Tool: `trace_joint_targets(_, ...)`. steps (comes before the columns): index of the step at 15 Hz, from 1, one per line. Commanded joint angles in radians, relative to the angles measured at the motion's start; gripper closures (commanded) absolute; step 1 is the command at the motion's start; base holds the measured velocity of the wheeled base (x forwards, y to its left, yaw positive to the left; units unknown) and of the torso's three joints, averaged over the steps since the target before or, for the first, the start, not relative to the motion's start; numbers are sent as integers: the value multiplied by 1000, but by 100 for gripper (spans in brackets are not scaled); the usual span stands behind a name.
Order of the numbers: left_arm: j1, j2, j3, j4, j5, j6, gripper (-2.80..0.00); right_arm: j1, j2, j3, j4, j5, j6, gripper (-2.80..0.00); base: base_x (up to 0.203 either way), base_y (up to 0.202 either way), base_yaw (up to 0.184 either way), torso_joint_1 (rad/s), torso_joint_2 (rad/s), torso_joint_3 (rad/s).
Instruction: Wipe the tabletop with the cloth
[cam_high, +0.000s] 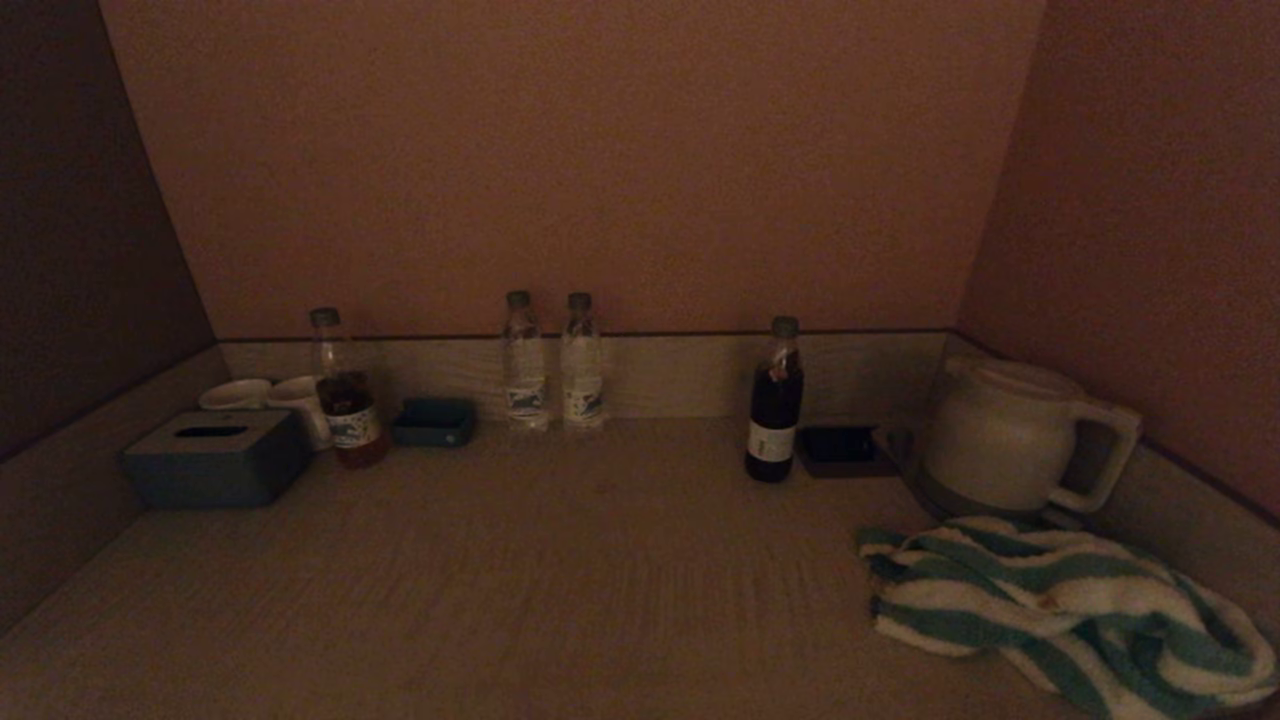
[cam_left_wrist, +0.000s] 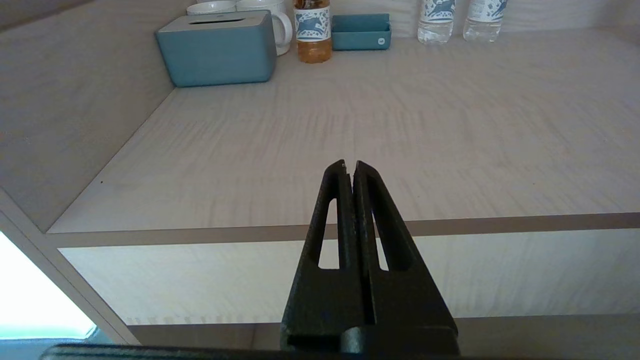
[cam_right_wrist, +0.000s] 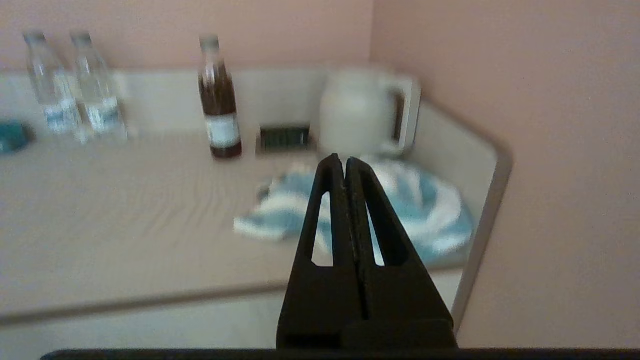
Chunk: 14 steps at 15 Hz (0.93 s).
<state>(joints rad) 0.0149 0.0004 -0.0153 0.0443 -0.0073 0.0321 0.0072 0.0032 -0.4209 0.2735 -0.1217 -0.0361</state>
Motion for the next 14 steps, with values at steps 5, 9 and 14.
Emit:
trace_joint_targets(5, -1, 1, 0, 0, 0, 0, 0, 0, 0, 11, -96, -5, -15, 0, 0, 0, 0, 0, 0, 0)
trace_joint_targets(9, -1, 1, 0, 0, 0, 0, 0, 0, 0, 16, -97, -6, -15, 0, 0, 0, 0, 0, 0, 0)
trace_joint_targets(14, -1, 0, 0, 0, 0, 0, 0, 0, -2, 27, -96, -8, -16, 0, 0, 0, 0, 0, 0, 0)
